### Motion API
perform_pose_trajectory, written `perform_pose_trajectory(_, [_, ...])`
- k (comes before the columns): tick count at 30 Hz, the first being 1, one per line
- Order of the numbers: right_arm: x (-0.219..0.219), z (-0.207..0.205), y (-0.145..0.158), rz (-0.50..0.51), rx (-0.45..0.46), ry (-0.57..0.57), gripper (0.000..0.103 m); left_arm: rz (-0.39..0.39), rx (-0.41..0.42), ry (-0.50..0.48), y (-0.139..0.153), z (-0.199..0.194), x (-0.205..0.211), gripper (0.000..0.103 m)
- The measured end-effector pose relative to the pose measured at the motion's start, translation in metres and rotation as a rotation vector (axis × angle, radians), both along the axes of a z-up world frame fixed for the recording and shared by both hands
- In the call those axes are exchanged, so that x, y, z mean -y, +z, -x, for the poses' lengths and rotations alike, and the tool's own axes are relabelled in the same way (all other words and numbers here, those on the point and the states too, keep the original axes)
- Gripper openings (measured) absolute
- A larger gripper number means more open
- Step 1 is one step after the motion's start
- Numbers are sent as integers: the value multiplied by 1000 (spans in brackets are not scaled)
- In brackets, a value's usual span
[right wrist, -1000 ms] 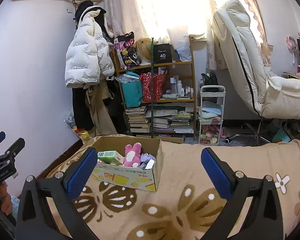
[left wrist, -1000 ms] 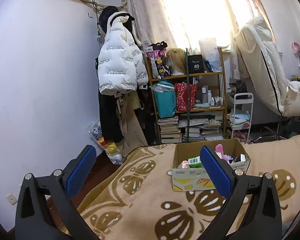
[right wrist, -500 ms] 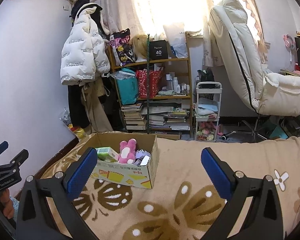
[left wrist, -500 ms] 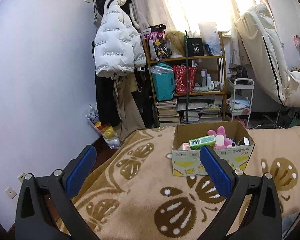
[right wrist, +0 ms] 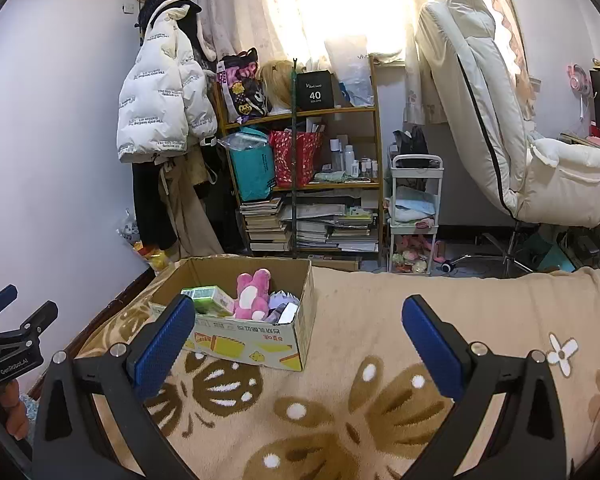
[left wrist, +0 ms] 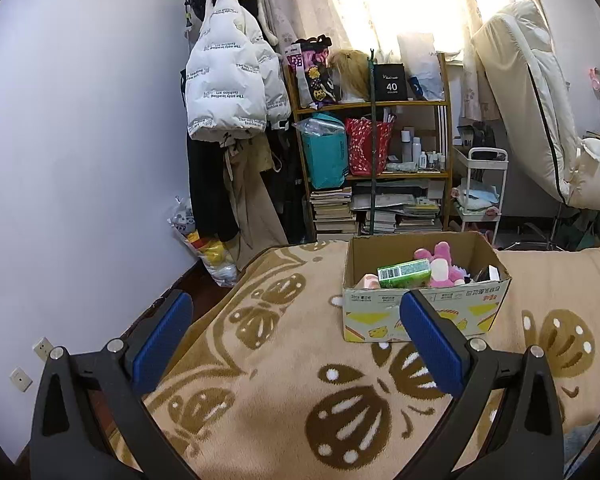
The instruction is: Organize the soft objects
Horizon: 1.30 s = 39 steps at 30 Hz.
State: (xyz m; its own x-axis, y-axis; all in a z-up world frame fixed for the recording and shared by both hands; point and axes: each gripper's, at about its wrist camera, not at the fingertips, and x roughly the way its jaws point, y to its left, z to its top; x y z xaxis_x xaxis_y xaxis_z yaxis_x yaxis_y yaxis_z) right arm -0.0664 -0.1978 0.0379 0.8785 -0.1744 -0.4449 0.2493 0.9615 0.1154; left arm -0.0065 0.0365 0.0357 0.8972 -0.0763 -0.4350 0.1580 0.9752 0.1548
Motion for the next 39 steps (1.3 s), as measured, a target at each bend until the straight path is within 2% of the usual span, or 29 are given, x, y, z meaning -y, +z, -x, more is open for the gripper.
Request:
perform_pose_trajectory(23, [1,-1,-1,-1,-5,-3,103,-35,20,17,-3,1,3,102])
perform_pose_trajectory(39, [9,1,-6,-2,-10,-6,103,-36,5,6,-4,0,5,102])
